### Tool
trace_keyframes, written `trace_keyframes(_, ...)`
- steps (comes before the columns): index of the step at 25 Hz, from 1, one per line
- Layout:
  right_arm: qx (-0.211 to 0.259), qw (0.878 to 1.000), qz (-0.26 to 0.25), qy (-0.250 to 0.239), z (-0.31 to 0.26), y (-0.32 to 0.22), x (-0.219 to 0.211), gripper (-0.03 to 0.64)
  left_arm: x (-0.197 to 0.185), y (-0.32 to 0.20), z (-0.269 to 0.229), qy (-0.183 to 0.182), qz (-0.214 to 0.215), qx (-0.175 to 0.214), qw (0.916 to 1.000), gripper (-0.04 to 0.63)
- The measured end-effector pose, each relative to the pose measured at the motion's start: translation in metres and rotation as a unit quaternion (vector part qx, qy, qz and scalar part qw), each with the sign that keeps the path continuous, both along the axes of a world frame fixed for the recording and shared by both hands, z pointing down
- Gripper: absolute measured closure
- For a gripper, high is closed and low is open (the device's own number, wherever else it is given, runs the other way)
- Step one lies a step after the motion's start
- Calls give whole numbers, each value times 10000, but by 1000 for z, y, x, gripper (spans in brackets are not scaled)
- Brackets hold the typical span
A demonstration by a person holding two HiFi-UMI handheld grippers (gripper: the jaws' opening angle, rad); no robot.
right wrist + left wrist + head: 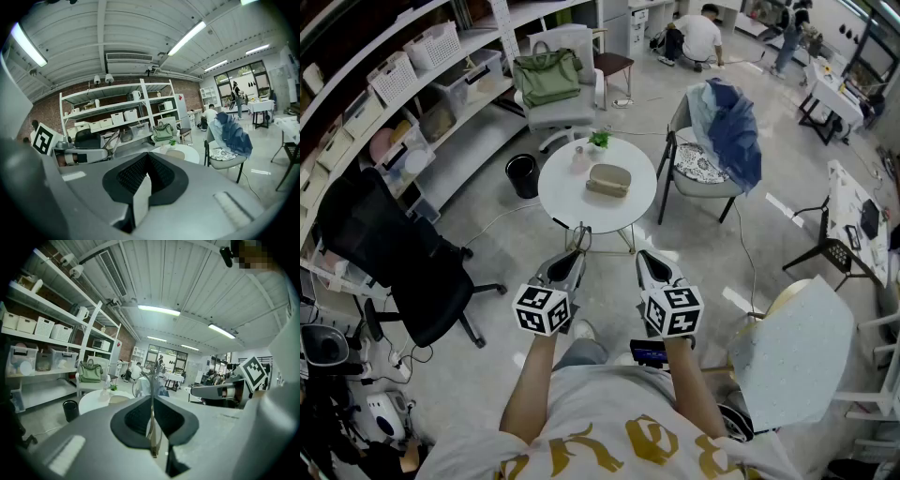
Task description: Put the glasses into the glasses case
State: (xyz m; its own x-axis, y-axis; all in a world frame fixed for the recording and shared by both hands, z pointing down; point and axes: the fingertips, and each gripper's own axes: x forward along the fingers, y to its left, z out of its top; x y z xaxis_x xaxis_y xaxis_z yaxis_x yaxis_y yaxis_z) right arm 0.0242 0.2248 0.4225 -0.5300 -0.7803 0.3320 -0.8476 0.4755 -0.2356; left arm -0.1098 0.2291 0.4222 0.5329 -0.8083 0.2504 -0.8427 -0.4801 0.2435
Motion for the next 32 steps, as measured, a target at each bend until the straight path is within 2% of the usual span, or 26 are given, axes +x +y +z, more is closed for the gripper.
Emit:
trace_keyframes(11, 83, 9999, -107, 58, -5, 4, 0, 594, 2, -1, -7, -39, -13, 66, 10000, 578)
trace_keyframes(16, 121, 9998, 64, -117, -8, -1, 18, 594, 12, -6, -6, -85, 16, 53, 9999, 578)
trace_keyframes(21, 31, 9997, 130, 191, 7, -8, 29, 594, 9, -20, 1, -118, -36, -43, 9999, 578)
trace_keyframes(27, -144, 9993, 209, 271, 26, -58, 42, 594, 17, -73, 19, -44, -14, -160, 9999, 578)
trace_keyframes(32, -433, 9973, 286, 527, 48, -122, 48, 594, 23, -148, 39, 92, 61, -371, 9992, 578)
